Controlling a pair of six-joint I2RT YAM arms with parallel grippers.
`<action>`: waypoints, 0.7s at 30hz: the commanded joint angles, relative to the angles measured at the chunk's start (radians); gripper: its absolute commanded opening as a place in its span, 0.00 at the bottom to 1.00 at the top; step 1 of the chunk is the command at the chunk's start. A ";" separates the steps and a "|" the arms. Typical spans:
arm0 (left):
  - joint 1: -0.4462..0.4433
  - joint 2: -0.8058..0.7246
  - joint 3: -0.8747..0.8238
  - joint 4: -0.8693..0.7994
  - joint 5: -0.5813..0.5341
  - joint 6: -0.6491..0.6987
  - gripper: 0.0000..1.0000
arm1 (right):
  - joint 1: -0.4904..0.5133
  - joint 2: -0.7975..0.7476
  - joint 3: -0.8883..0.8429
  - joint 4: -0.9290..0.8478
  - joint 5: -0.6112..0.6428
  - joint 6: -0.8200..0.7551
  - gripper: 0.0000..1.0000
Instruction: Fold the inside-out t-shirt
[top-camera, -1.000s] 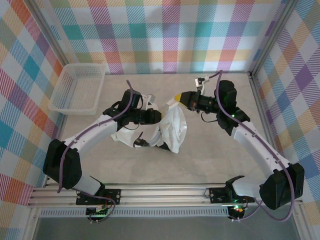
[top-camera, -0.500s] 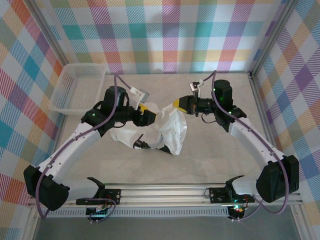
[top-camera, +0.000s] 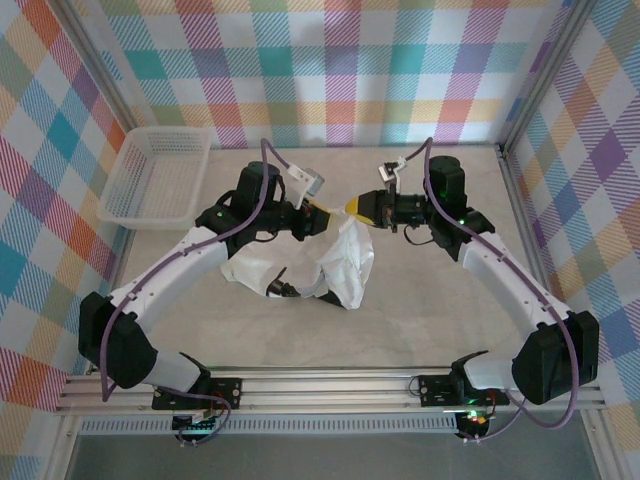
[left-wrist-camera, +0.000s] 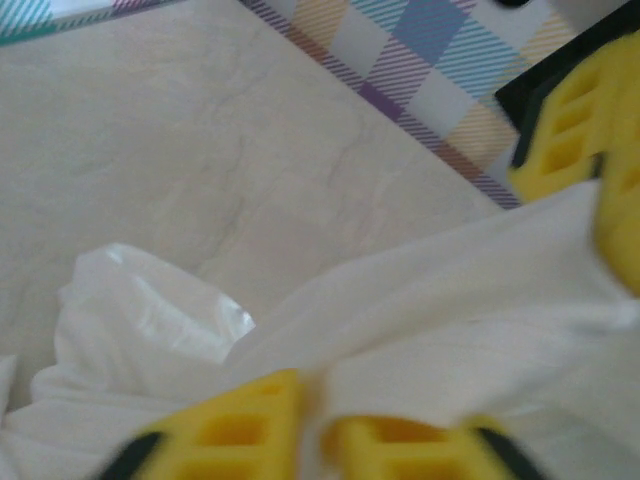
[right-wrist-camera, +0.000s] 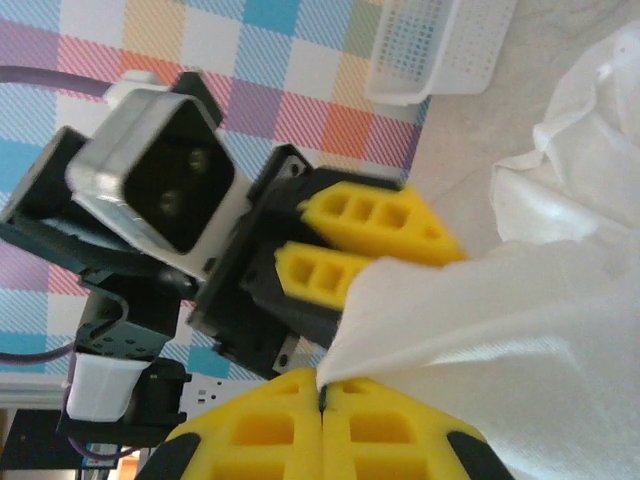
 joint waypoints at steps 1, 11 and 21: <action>-0.008 -0.034 0.053 0.070 0.085 -0.132 0.00 | -0.045 0.030 0.061 -0.152 0.055 -0.061 0.00; -0.007 -0.066 0.057 -0.011 0.140 -0.363 0.00 | -0.161 0.197 0.203 -0.452 0.110 -0.321 0.39; -0.008 -0.015 0.065 -0.008 0.140 -0.377 0.00 | 0.146 -0.262 -0.168 -0.220 0.667 -0.442 0.52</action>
